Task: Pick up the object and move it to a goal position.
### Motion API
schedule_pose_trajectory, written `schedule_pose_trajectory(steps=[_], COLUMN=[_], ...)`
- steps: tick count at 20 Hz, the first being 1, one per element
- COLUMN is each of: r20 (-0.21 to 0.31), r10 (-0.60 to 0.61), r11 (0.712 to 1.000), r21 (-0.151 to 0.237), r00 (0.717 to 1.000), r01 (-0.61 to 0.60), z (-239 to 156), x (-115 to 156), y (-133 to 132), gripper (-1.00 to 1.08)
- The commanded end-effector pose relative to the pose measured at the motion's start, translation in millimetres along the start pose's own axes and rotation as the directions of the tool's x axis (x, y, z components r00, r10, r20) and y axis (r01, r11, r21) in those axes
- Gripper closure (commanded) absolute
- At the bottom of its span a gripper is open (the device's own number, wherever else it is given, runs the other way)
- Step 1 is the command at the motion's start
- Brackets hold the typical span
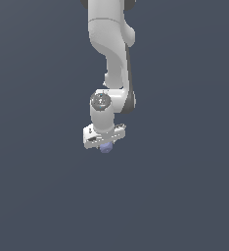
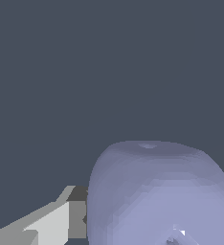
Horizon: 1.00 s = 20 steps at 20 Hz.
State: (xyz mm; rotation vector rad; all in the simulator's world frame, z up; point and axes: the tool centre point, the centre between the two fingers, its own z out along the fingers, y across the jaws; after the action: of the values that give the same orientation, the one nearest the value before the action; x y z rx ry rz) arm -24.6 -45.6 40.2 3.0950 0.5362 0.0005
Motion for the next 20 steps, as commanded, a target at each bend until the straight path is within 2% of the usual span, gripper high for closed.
schedule_pose_trajectory(steps=[1,11,20], r20=[0.000,0.000,0.000], r10=[-0.001,0.000,-0.001], r11=[1.000,1.000,1.000], r21=[0.000,0.000,0.000], r00=[1.000,1.000,1.000], r01=[0.001,0.000,0.001], z=[1,-11,-70], x=[0,0,1], y=[-1,2,14], gripper=[1.08,1.08,1.08])
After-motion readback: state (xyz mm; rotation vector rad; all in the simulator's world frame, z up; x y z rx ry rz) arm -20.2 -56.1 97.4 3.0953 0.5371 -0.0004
